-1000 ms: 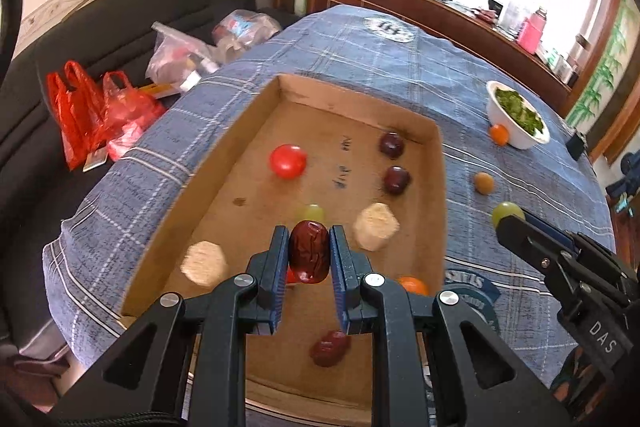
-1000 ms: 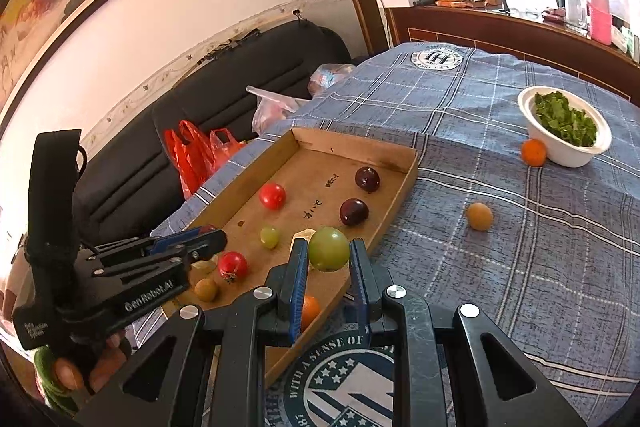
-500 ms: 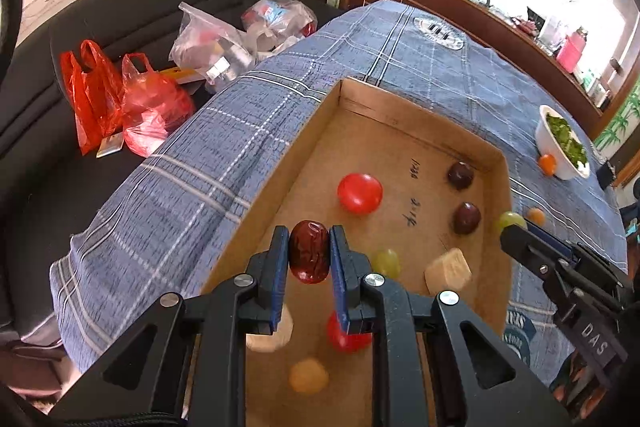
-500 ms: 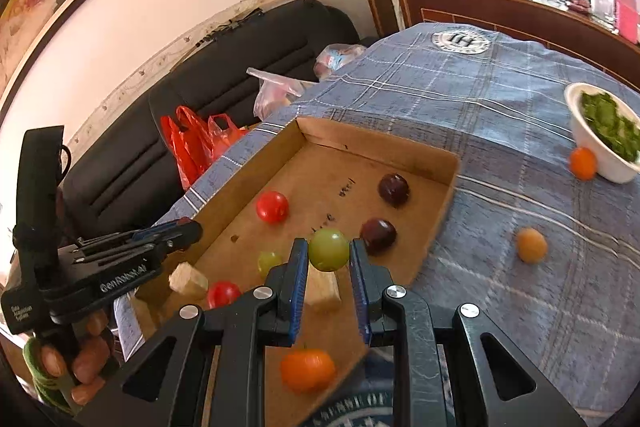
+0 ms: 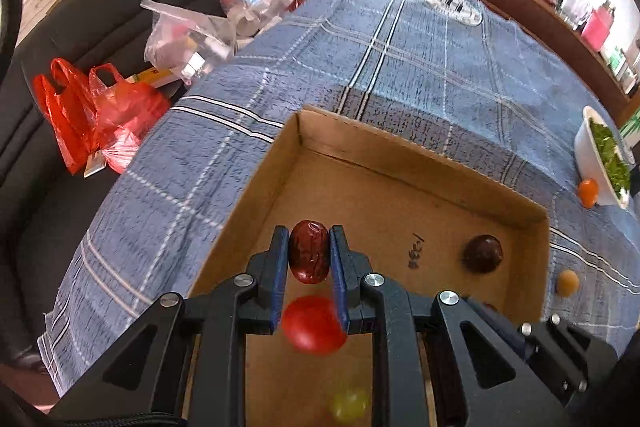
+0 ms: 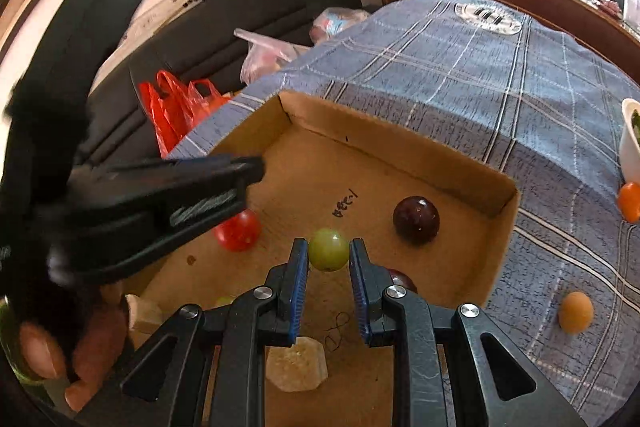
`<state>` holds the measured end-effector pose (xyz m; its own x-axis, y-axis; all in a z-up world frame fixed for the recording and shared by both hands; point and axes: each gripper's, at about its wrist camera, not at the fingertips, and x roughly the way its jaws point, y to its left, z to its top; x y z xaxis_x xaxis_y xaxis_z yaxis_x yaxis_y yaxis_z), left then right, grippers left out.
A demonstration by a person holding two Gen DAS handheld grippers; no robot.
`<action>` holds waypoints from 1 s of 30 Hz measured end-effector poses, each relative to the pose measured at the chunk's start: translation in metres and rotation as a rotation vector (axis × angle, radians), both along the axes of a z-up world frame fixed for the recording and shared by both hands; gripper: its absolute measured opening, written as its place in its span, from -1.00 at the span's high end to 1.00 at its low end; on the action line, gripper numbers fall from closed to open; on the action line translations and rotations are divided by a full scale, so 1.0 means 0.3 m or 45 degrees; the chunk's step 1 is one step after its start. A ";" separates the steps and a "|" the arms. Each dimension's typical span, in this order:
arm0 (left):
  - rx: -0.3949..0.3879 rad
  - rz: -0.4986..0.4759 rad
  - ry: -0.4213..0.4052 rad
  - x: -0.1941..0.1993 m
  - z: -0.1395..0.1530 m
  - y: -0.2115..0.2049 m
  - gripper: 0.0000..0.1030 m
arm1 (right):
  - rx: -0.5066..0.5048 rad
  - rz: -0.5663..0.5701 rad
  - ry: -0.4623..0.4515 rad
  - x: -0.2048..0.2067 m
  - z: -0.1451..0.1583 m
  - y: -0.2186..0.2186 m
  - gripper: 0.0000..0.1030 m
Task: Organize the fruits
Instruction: 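Open the left tool releasing the date while the right tool releases the grape, then move the left tool to a tan round fruit while the right tool approaches an orange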
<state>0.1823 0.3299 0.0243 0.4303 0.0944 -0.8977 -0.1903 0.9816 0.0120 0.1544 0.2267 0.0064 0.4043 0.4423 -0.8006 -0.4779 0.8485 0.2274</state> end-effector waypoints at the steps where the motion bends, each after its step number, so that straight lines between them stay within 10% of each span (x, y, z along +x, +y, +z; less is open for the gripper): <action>1: 0.003 -0.002 0.012 0.007 -0.010 -0.002 0.66 | -0.005 0.006 0.004 0.001 -0.006 0.004 0.60; 30: 0.004 0.030 -0.036 -0.060 0.025 0.013 0.28 | -0.031 0.028 -0.057 -0.037 0.036 -0.023 0.22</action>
<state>0.1643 0.3337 0.0319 0.4532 0.1079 -0.8849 -0.2140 0.9768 0.0095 0.1433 0.2197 0.0172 0.4301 0.4322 -0.7926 -0.5056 0.8426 0.1851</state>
